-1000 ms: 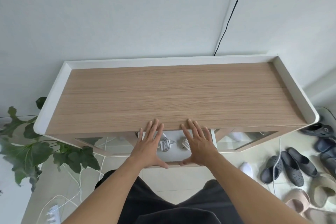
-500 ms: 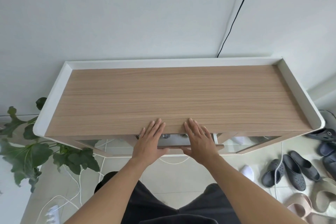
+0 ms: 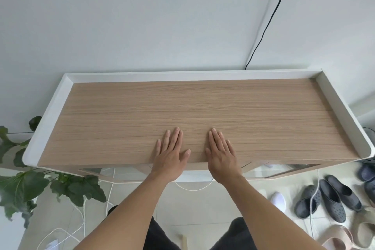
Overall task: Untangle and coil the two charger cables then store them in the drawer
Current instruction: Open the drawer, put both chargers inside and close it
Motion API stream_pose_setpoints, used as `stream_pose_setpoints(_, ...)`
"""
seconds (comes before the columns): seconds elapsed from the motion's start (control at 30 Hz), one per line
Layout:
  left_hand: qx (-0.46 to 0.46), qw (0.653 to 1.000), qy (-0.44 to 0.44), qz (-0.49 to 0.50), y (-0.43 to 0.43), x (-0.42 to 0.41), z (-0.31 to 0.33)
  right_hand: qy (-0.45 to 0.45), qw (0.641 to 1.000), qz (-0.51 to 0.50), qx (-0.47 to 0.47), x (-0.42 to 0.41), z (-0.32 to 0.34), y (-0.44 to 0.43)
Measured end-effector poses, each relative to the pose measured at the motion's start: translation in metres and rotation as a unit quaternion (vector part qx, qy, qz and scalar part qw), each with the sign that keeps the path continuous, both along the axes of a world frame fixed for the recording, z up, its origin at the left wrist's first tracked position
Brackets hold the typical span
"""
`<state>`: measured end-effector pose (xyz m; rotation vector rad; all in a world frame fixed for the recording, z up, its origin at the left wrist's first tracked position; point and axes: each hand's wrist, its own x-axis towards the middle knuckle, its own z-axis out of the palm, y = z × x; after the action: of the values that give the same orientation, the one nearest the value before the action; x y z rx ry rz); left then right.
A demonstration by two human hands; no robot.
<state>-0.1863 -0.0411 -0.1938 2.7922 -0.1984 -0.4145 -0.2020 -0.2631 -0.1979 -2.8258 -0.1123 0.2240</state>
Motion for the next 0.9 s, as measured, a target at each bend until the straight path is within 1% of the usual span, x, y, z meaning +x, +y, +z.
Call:
stream_pose_setpoints(0.13, 0.014, 0.999, -0.043, 0.019, -0.004, 0.019, -0.010, -0.039, 0.997, -0.059, -0.010, 0.034, -0.011, 0.012)
stream_pose_setpoints(0.23, 0.033, 0.996, -0.076, 0.038, -0.012, 0.034, -0.017, -0.047, 0.995, -0.080, -0.022, 0.066, -0.011, 0.014)
stream_pose_setpoints(0.5, 0.042, 0.993, -0.101, 0.049, -0.014, 0.088, -0.021, -0.053, 0.994, -0.081, -0.044, 0.133, -0.009, 0.006)
stream_pose_setpoints(0.57, 0.046, 0.990, -0.121, 0.054, -0.015, 0.100, -0.020, -0.053, 0.994, -0.079, -0.046, 0.146, -0.009, 0.004)
stream_pose_setpoints(0.67, 0.058, 0.986, -0.140, 0.067, -0.016, 0.112, -0.019, -0.056, 0.994, -0.075, -0.049, 0.156, -0.013, 0.002)
stream_pose_setpoints(0.9, 0.055, 0.986, -0.140, 0.077, -0.020, 0.120, -0.016, -0.063, 0.995, -0.073, -0.040, 0.158, -0.013, 0.000)
